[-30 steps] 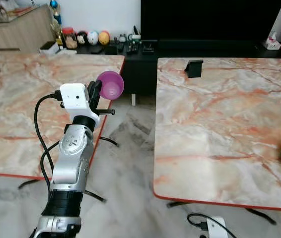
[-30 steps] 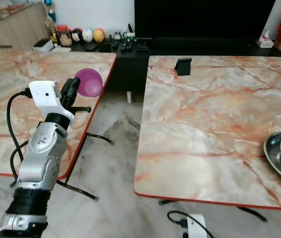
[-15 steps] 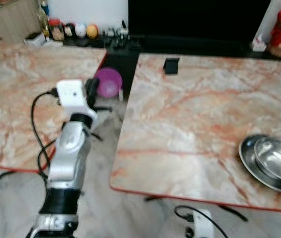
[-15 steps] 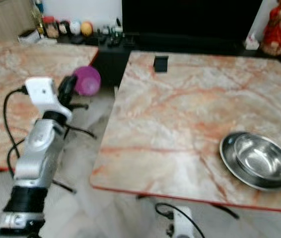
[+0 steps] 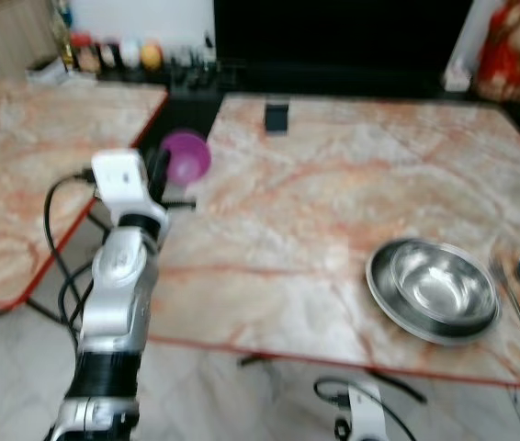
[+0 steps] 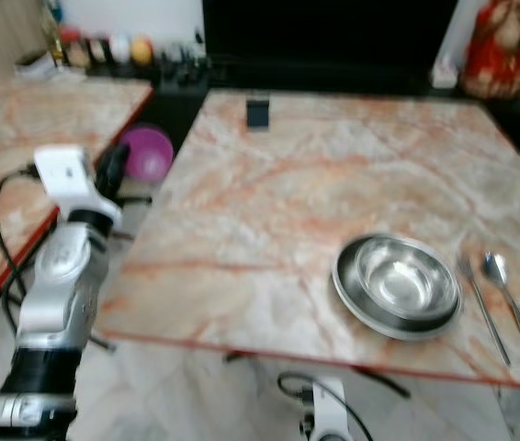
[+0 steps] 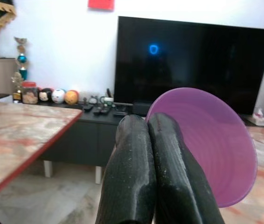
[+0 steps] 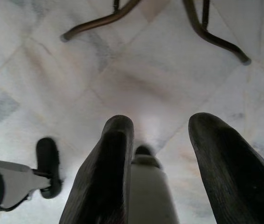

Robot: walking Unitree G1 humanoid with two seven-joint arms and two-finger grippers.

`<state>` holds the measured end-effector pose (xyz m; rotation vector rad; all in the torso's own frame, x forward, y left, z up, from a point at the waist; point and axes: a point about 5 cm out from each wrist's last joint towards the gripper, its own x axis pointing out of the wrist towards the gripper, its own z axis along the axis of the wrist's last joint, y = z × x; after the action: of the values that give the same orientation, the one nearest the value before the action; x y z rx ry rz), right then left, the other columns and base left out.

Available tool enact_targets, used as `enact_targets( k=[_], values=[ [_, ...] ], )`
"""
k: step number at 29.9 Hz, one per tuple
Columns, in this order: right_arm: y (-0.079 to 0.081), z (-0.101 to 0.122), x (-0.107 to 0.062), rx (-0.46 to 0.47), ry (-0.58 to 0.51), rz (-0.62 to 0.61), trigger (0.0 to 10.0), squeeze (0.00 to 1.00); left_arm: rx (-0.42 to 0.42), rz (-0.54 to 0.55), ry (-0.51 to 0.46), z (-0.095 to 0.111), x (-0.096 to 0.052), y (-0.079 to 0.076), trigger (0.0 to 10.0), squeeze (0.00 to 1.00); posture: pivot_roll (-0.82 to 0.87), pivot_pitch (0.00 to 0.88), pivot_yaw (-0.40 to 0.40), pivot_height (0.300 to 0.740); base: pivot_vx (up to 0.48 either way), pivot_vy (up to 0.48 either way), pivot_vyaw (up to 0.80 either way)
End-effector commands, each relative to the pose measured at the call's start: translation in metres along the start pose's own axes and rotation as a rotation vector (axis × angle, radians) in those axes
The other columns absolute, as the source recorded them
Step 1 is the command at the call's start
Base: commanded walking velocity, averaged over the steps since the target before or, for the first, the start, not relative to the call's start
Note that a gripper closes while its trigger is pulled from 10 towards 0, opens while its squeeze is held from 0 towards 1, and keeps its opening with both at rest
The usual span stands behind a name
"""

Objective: Setting the table

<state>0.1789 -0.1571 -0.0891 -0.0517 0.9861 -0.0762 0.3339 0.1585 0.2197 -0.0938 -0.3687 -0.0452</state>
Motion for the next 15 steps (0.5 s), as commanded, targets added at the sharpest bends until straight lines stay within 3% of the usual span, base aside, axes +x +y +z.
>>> enact_targets(
  k=[1,15],
  values=[
    [-0.0088,-0.0007,0.0002,-0.004,0.000,-0.022,10.0,0.00,-0.008,-0.020,0.003,-0.0003,0.0006,-0.0063,10.0,0.00,0.01,0.000,0.000,0.740,0.000,-0.349,0.00],
    [-0.0121,0.0005,0.0004,-0.007,-0.005,-0.023,10.0,0.00,-0.003,-0.013,0.002,-0.0008,0.0002,-0.0036,10.0,0.00,0.01,0.000,-0.007,0.740,0.000,-0.347,0.00]
  ],
)
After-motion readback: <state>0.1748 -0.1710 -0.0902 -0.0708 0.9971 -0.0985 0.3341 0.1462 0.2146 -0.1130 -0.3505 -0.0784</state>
